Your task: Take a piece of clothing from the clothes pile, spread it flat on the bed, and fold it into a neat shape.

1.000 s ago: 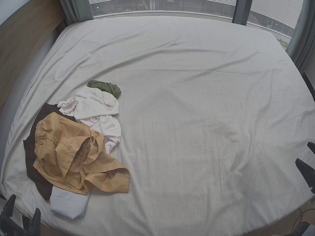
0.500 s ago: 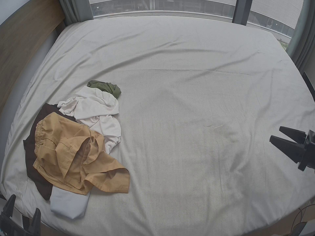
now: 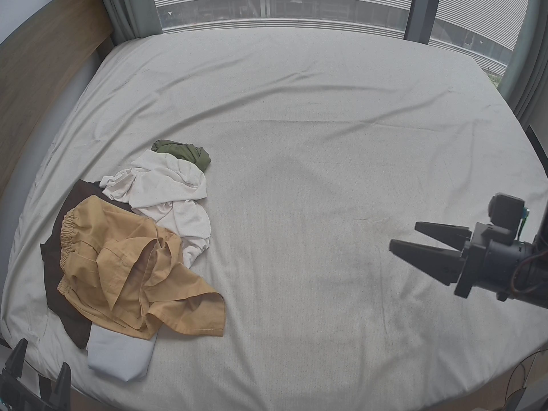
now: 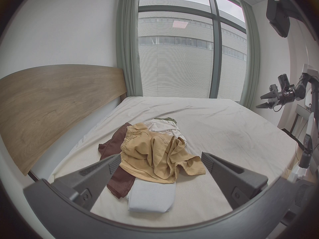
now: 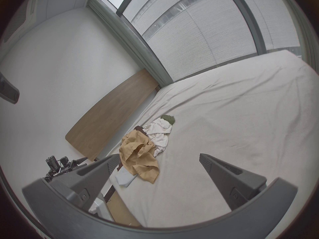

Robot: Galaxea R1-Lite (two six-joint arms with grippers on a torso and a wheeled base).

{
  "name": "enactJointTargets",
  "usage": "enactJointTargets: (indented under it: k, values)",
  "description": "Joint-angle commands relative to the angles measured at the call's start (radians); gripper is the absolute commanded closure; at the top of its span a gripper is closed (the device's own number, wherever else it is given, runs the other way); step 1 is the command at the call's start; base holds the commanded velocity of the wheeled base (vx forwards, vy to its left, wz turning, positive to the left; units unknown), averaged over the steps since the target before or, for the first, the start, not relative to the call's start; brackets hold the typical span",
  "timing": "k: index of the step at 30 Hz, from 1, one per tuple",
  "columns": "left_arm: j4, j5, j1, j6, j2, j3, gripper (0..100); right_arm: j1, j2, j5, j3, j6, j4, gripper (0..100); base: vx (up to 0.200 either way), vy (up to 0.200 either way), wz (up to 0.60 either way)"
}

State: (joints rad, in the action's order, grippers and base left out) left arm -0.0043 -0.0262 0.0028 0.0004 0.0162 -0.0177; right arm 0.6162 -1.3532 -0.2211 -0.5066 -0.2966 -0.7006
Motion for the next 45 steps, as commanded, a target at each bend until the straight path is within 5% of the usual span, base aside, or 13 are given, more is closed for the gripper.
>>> enactJointTargets:
  k: [1,12,23,45]
  values:
    - [0.000,0.000,0.000,0.000,-0.016,0.018,0,0.040,-0.161,-0.004,-0.059,-0.022,-0.034,0,0.000,0.000,0.00]
    - [0.000,0.000,0.000,0.000,-0.016,0.018,0,0.117,-0.356,0.000,-0.139,-0.026,-0.054,0,0.000,0.000,0.00]
    - [0.000,0.000,0.000,0.001,-0.016,0.018,0,0.165,-0.635,0.009,-0.188,-0.024,-0.287,0,0.000,0.000,0.00]
    - [0.000,0.000,-0.001,0.001,-0.016,0.018,0,0.240,-0.886,0.025,-0.432,-0.082,-0.192,0,0.000,0.000,0.00]
